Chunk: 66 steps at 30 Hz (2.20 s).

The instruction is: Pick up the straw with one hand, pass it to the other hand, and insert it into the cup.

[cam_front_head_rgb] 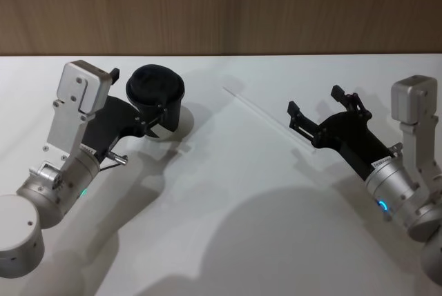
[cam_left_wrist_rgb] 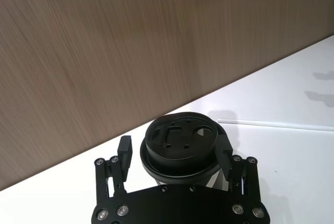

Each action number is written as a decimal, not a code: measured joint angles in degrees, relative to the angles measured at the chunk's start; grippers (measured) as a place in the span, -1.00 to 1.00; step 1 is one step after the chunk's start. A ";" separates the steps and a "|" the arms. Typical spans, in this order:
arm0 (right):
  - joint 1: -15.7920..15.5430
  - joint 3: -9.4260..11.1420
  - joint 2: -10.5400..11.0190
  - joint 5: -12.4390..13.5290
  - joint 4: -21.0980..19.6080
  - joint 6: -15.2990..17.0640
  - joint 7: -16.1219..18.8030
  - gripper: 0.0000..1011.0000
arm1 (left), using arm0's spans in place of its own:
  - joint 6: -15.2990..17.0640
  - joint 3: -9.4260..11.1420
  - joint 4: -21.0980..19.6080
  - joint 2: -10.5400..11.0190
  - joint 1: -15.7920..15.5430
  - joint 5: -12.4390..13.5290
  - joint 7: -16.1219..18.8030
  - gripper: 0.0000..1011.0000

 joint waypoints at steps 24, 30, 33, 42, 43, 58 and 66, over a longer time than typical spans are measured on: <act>5.91 -2.34 5.13 -0.08 6.19 3.53 9.48 0.98 | 0.00 0.00 0.00 0.00 0.00 0.00 0.00 0.98; 7.71 -3.13 5.47 -0.88 8.16 3.83 10.60 0.98 | 0.00 0.00 0.00 0.00 0.00 0.00 0.00 0.98; 8.49 -3.46 5.56 -1.32 9.00 3.87 11.06 0.98 | 0.00 0.00 0.00 0.00 0.00 0.00 0.00 0.98; 10.18 -4.27 5.53 -2.50 11.20 4.33 11.75 0.98 | 0.00 0.00 0.00 0.00 0.00 0.00 0.00 0.98; 10.28 -4.31 5.50 -2.58 11.33 4.42 11.78 0.98 | 0.00 0.00 0.00 0.00 0.00 0.00 0.00 0.98; 12.18 -5.11 5.04 -2.81 14.40 5.89 12.92 0.98 | 0.00 0.00 0.00 0.00 0.00 0.00 0.00 0.98; 13.13 -5.46 4.99 -2.19 15.95 6.43 13.71 0.98 | 0.00 0.00 0.00 0.00 0.00 0.00 0.00 0.98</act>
